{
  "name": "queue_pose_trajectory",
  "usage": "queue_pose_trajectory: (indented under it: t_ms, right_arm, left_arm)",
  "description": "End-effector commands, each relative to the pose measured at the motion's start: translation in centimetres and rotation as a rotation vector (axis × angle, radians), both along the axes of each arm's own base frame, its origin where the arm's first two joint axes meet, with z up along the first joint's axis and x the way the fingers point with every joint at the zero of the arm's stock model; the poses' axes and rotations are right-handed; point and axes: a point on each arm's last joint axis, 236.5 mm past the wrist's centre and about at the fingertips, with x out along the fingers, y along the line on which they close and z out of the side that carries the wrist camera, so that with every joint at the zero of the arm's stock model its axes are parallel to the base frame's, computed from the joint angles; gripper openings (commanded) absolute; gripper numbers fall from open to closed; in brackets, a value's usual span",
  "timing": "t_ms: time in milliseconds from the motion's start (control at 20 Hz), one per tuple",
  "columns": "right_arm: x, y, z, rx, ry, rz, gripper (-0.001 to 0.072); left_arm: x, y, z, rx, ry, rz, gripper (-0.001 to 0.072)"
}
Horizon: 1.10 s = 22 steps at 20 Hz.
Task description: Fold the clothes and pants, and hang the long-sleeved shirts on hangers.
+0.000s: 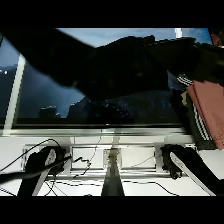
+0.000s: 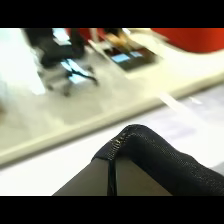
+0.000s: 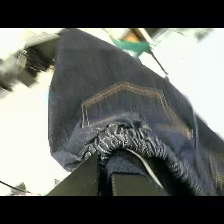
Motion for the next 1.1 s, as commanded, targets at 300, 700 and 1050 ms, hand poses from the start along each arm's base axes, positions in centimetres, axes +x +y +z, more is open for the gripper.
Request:
queue_pose_trajectory:
  t_ms: [300,700,1050]
  right_arm:
    - [12.9,-0.5,-16.0,-0.159,0.418,-0.530,0.0036]
    - [20.0,-14.4,-32.3,-0.509,0.696,-0.762,0.0035]
    - [8.7,-25.6,-37.9,-1.021,0.906,-0.444,0.0035]
  left_arm:
    - [9.3,-0.6,-17.9,-0.174,0.562,-0.041,0.0015]
    - [7.8,-15.3,-36.6,-0.126,1.177,-0.431,0.0015]
    - [0.2,-23.3,-43.5,0.002,1.480,-0.596,0.0017]
